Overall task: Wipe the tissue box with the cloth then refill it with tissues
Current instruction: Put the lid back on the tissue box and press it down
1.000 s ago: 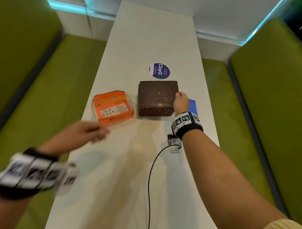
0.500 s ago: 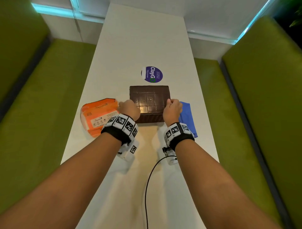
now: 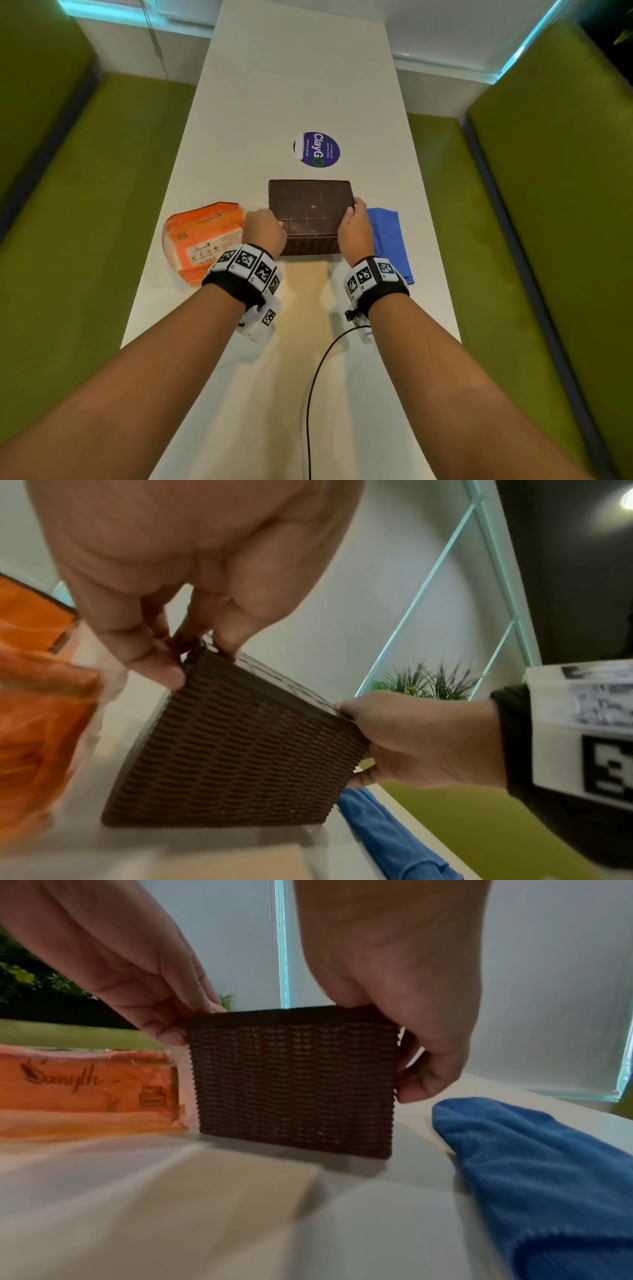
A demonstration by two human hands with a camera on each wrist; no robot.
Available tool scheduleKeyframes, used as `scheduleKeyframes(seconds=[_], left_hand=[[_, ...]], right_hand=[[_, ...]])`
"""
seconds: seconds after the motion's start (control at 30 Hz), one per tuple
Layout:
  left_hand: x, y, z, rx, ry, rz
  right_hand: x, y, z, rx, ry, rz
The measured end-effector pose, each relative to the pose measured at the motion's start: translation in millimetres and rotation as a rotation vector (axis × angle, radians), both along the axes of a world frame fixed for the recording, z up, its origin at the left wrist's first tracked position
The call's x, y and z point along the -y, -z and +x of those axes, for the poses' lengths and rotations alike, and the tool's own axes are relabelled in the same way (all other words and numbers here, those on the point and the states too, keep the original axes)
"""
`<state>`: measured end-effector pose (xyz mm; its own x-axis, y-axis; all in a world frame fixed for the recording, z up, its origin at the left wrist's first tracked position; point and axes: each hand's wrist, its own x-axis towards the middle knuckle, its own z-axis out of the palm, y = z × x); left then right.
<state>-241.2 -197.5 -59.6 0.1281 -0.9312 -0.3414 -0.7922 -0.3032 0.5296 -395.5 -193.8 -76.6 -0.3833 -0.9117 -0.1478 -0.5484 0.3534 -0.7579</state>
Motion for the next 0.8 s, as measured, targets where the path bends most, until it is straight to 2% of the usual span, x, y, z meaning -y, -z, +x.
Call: scheduleKeyframes(seconds=[0.1,0.17,0.23,0.3,0.37,0.53,0.67,0.8], left_hand=[[1.8,-12.7,-8.9,0.178,0.075,-0.042],[4.2,-18.9,-15.1,0.214,0.112,-0.159],[9.3,-16.2,-20.5,0.223,0.235,-0.255],[15.6,-3.3,-22.0,0.276,0.362,-0.261],[19.3,11.4,-20.2,0.320,0.409,-0.270],[20.6,21.6,-17.7,0.353,0.456,-0.344],[27.2,21.6,-17.4,0.260,0.458,-0.310],[31.0,16.4,-16.1,0.184,0.415,-0.312]], right_hand=[[5.8,-10.3,-1.0,-0.183,-0.008,0.022],[12.3,-17.2,-0.1,-0.354,-0.128,-0.043],[18.9,-17.5,1.8,-0.469,-0.306,-0.039],[21.6,-12.3,1.9,-0.548,-0.430,0.016],[20.7,-5.9,1.2,-0.626,-0.479,0.028],[21.0,0.4,0.7,-0.651,-0.491,0.017],[31.3,1.3,0.5,-0.567,-0.513,0.047],[31.6,-0.9,4.0,-0.565,-0.480,0.006]])
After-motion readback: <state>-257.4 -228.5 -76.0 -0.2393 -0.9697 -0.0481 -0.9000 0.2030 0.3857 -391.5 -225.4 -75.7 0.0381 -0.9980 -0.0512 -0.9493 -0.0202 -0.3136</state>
